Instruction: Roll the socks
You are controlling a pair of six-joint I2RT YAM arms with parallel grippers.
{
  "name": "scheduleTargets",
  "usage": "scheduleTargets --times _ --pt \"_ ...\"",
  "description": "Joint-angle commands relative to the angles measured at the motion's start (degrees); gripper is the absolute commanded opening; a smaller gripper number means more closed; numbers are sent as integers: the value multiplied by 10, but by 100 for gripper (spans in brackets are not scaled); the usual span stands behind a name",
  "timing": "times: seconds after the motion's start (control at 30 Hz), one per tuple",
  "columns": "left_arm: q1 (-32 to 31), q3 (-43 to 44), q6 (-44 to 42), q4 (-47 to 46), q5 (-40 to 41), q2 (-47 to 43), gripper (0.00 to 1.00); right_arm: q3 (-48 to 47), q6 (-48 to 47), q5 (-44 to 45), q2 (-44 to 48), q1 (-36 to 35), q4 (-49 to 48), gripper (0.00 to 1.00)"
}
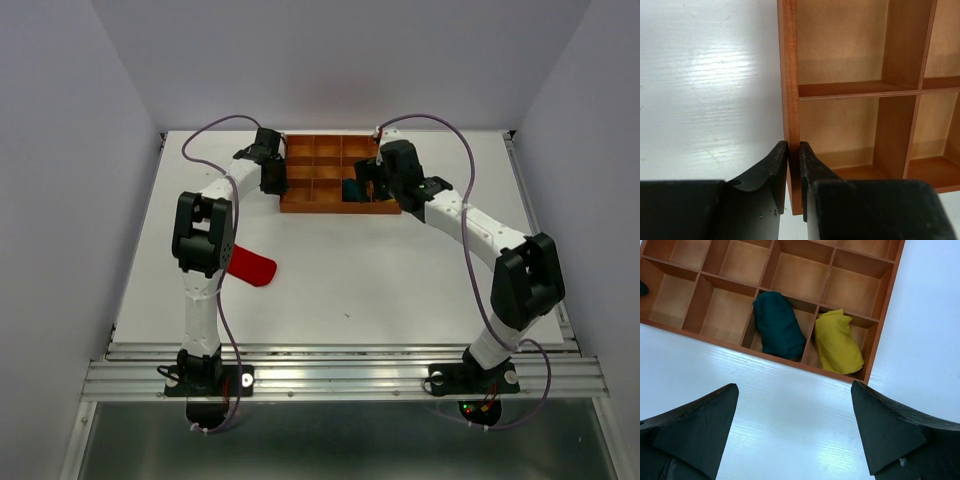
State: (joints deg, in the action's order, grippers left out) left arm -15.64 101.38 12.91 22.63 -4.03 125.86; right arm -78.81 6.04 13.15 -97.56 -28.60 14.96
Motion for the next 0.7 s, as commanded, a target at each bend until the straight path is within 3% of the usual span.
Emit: scheduleTargets --times 0.0,0.23,0.27,0.3,0.4,0.43,0.53,0.67 --pt "4 36 -9 -8 -12 -13 15 8 5 14 36 -5 -21 100" --pt "5 76 6 24 20 -49 49 30 14 -25 78 -5 -21 100" --pt "5 93 8 31 23 -61 64 36 16 -28 84 -5 -22 100" --pt "5 97 11 38 25 -69 98 38 17 -35 90 -5 -23 100" --pt "5 75 29 37 34 -127 99 49 34 -100 113 -5 -45 100" --pt "5 65 37 36 39 -146 99 52 35 -162 119 -5 -53 100" --pt "4 6 88 50 104 -229 99 75 34 -259 145 -10 -80 100" --pt "4 -127 220 98 197 -387 99 79 20 -282 134 -89 -82 100"
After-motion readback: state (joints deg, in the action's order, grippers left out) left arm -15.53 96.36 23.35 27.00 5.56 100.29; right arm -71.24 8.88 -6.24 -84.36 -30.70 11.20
